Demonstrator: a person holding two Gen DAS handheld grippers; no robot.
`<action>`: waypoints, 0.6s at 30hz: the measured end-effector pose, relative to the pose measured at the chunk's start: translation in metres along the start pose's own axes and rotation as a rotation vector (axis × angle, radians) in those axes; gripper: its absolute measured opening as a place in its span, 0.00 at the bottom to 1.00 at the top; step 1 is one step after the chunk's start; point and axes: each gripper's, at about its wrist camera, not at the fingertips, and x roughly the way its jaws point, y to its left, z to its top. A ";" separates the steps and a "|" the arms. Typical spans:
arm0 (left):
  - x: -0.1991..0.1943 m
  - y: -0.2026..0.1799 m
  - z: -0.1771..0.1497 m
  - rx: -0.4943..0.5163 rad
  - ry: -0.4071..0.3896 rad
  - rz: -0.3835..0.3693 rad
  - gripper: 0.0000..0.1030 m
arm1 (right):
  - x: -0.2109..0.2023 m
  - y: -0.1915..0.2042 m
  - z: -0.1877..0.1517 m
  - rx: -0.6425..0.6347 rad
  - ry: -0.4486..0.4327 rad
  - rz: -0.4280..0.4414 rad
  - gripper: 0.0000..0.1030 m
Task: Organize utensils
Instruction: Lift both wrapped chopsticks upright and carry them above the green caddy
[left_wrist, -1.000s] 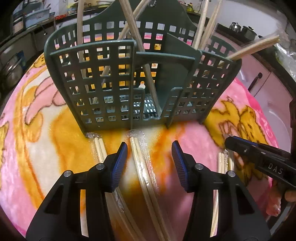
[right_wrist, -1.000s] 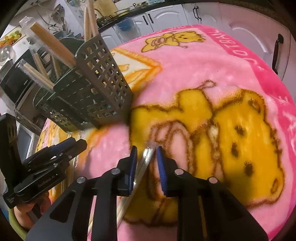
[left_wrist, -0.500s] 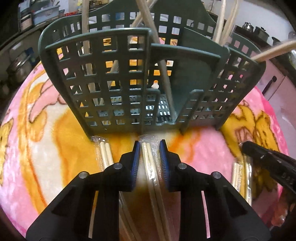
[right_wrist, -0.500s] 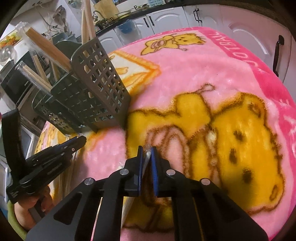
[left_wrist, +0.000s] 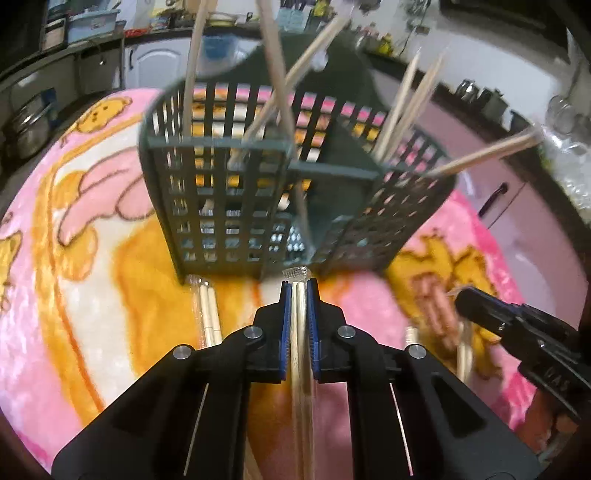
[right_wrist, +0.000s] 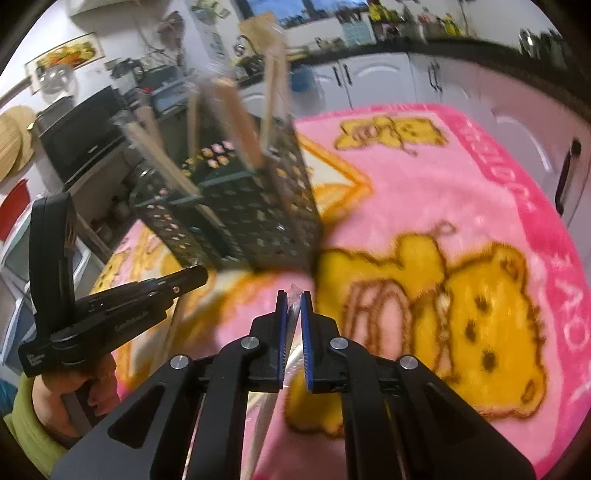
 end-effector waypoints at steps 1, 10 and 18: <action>-0.004 -0.001 0.001 0.001 -0.009 -0.009 0.04 | -0.005 0.004 0.002 -0.009 -0.013 0.006 0.07; -0.060 -0.014 0.020 0.021 -0.123 -0.089 0.03 | -0.052 0.037 0.018 -0.087 -0.140 0.029 0.06; -0.098 -0.016 0.033 0.040 -0.212 -0.105 0.03 | -0.080 0.055 0.026 -0.118 -0.219 0.036 0.06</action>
